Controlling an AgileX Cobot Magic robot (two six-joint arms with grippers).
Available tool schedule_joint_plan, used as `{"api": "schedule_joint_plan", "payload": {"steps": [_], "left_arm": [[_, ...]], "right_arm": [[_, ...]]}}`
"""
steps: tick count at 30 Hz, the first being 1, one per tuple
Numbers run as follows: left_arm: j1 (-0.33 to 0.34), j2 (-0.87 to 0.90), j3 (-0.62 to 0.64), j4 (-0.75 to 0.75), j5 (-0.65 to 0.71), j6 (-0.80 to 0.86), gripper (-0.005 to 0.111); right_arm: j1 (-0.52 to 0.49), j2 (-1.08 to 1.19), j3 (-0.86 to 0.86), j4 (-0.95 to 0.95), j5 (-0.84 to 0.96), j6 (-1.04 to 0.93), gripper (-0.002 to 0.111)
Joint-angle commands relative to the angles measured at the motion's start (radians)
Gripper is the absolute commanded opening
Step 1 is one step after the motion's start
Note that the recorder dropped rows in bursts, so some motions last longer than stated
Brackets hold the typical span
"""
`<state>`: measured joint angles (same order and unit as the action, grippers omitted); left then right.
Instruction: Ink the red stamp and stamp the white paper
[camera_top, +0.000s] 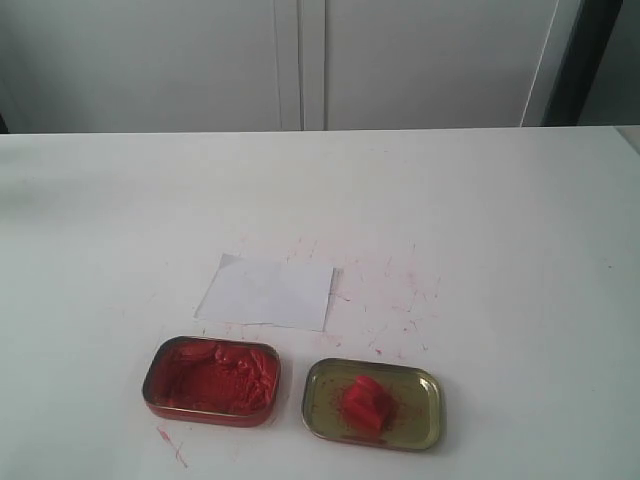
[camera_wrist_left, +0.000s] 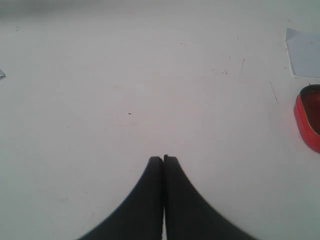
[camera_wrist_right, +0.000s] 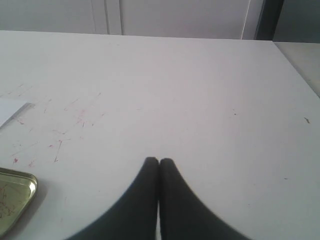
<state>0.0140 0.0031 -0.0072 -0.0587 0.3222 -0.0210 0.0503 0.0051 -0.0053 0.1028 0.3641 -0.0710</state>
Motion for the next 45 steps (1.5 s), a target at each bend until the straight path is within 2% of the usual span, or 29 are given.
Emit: {"api": "schedule_joint_plan", "payload": {"steps": [1, 13, 18, 45], "left_arm": [[0.004, -0.003, 0.007, -0.011, 0.001, -0.002, 0.000], [0.004, -0.003, 0.007, -0.011, 0.001, -0.002, 0.000], [0.004, -0.003, 0.007, -0.011, 0.001, -0.002, 0.000], [0.004, -0.003, 0.007, -0.011, 0.001, 0.000, 0.000]], "right_arm": [[0.001, -0.005, 0.005, -0.003, -0.068, -0.003, 0.000], [0.001, -0.005, 0.005, -0.003, -0.476, -0.003, 0.000], [0.001, -0.005, 0.005, -0.003, -0.575, -0.003, 0.000], [0.001, -0.005, -0.004, -0.003, -0.589, -0.003, 0.000]]}}
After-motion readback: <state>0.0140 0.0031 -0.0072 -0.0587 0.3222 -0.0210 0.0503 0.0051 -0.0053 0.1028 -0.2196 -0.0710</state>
